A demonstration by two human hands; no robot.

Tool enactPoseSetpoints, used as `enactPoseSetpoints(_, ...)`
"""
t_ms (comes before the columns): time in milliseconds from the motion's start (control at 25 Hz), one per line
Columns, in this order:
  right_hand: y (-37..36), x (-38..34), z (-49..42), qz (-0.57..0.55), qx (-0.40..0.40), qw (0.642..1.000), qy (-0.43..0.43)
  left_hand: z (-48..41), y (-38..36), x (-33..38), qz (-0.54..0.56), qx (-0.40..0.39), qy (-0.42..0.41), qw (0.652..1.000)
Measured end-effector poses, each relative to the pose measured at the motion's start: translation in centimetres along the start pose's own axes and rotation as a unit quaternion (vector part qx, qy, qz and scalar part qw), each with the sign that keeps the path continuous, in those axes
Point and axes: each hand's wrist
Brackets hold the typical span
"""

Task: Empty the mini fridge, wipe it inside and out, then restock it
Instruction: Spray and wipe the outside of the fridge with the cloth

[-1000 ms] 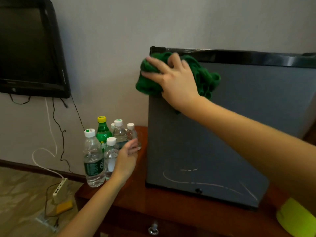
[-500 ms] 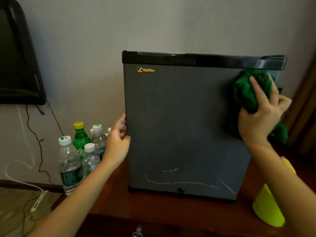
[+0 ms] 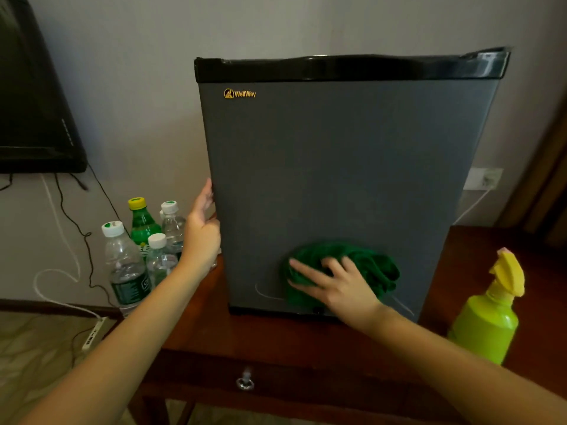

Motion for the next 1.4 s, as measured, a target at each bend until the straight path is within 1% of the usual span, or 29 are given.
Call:
enactPoseSetpoints(40,-0.7,-0.4,3.0,0.001,-0.043,0.999,0.017,-0.1,0.0,-0.2,0.000,0.000,-0.003,1.000)
enactPoseSetpoints(80,-1.0,-0.7,5.0,-0.005,-0.082,0.997,0.015,-0.3,0.2,-0.6,-0.002,0.003,-0.006,1.000)
enactPoseSetpoints(120,-0.9,-0.8,5.7,-0.021,-0.100,0.995,0.000,-0.4,0.3,-0.8,-0.004,0.004,-0.005,1.000)
enactPoseSetpoints(160,-0.5,-0.8,5.2,-0.044,-0.097,0.994,-0.020,-0.5,0.4,-1.0,-0.007,0.007,-0.002,1.000)
enactPoseSetpoints(200,0.2,-0.8,3.7,-0.071,-0.078,0.993,-0.045,-0.5,0.4,-1.1,-0.010,0.008,0.001,1.000)
enactPoseSetpoints(280,2.4,-0.2,-2.2,-0.136,0.003,0.983,-0.125,-0.4,0.4,-0.7,-0.015,0.001,0.006,1.000)
enactPoseSetpoints(360,5.0,1.5,-9.5,-0.184,0.102,0.950,-0.230,-0.4,0.5,-0.2,-0.021,-0.015,0.010,1.000)
enactPoseSetpoints(400,6.1,2.1,-12.5,-0.187,0.136,0.936,-0.267,-0.6,0.8,-0.1,-0.022,-0.022,0.016,0.999)
enactPoseSetpoints(440,6.7,2.2,-14.4,-0.169,0.156,0.931,-0.284,-0.8,1.3,-0.1,-0.020,-0.033,0.023,0.999)
enactPoseSetpoints(480,6.6,1.7,-15.2,-0.145,0.165,0.934,-0.280,-1.1,1.9,-0.2,-0.020,-0.047,0.031,0.998)
enactPoseSetpoints(520,5.9,0.6,-15.1,-0.129,0.168,0.943,-0.258,-1.4,2.5,-0.2,-0.022,-0.064,0.037,0.997)
enactPoseSetpoints(600,3.6,-3.2,-13.1,-0.128,0.141,0.965,-0.182,-1.8,3.4,-0.2,-0.035,-0.087,0.047,0.995)
enactPoseSetpoints(640,2.2,-5.6,-11.6,-0.131,0.107,0.977,-0.131,-1.9,3.6,-0.1,-0.036,-0.088,0.054,0.994)
enactPoseSetpoints(680,0.7,-8.1,-10.0,-0.130,0.056,0.987,-0.079,-1.9,3.5,0.0,-0.034,-0.086,0.059,0.994)
enactPoseSetpoints(760,-2.0,-12.8,-7.4,-0.119,-0.050,0.992,0.005,-1.7,3.2,0.0,-0.030,-0.080,0.057,0.995)
enactPoseSetpoints(840,-3.2,-15.3,-6.0,-0.109,-0.138,0.983,0.056,-1.4,2.7,-0.1,-0.027,-0.070,0.050,0.996)
enactPoseSetpoints(880,-3.3,-15.4,-5.6,-0.112,-0.158,0.979,0.060,-1.3,2.5,-0.1,-0.026,-0.068,0.048,0.996)
enactPoseSetpoints(920,-3.4,-14.8,-5.0,-0.115,-0.157,0.979,0.059,-1.2,2.4,-0.1,-0.024,-0.066,0.046,0.996)
enactPoseSetpoints(1000,-3.2,-12.1,-2.3,-0.109,-0.136,0.984,0.043,-1.2,2.3,-0.2,-0.021,-0.065,0.043,0.997)
enactPoseSetpoints(1120,-2.6,-5.8,5.0,-0.108,-0.102,0.988,-0.040,-1.2,2.3,-0.4,-0.020,-0.070,0.038,0.997)
enactPoseSetpoints(1160,-2.2,-3.8,7.4,-0.108,-0.105,0.987,-0.057,-1.1,2.2,-0.3,-0.015,-0.072,0.036,0.997)
enactPoseSetpoints(1240,-1.2,-1.6,9.8,-0.106,-0.143,0.981,-0.076,-0.9,2.0,-0.1,-0.005,-0.071,0.031,0.997)
enactPoseSetpoints(1320,-0.9,-1.6,9.3,-0.116,-0.189,0.971,-0.089,-0.6,1.6,0.1,-0.005,-0.069,0.024,0.997)
enactPoseSetpoints(1400,-0.9,-2.8,7.4,-0.138,-0.202,0.966,-0.079,-0.5,1.3,0.2,-0.008,-0.059,0.015,0.998)
Point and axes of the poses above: each hand's wrist, its own z-axis away from the middle knuckle, its own y-axis out of the back of the hand, x = y × z, and after that the axes turned 14 degrees about -y, right-handed
